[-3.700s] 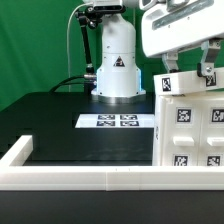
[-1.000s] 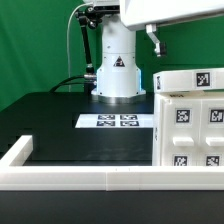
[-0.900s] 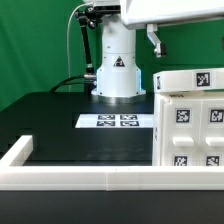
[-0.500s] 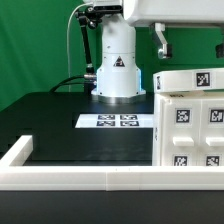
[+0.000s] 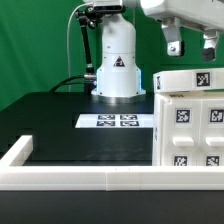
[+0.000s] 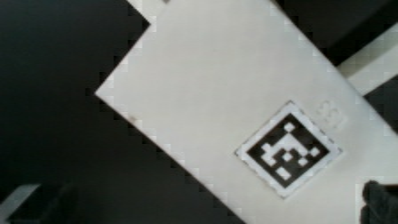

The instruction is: Assemble cabinet

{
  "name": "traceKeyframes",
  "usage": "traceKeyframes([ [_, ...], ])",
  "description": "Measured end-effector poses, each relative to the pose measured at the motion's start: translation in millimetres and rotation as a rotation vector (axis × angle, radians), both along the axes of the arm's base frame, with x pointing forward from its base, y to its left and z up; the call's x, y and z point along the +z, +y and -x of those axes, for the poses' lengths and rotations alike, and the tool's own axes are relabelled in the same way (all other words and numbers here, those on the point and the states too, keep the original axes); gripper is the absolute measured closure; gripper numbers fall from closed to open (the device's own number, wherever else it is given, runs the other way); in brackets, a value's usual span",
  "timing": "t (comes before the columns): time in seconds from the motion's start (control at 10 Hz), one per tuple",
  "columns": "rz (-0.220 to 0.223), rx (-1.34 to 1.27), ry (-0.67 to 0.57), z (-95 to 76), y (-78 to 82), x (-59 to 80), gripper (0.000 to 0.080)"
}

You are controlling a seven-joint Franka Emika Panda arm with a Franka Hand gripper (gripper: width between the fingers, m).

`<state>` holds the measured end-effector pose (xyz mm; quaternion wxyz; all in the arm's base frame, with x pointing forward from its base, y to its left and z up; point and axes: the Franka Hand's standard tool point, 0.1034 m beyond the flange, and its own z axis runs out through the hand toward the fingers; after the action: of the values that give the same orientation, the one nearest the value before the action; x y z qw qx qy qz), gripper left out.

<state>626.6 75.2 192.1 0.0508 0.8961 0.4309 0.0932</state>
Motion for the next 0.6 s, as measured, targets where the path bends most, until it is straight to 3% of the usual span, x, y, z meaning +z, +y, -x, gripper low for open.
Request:
traceKeyframes([
  [0.2, 0.075, 0.233, 0.062, 0.6, 7.1, -0.6, 0.0003],
  [0.6, 0.145, 0.489, 0.102, 2.5, 3.2, 0.4, 0.0003],
])
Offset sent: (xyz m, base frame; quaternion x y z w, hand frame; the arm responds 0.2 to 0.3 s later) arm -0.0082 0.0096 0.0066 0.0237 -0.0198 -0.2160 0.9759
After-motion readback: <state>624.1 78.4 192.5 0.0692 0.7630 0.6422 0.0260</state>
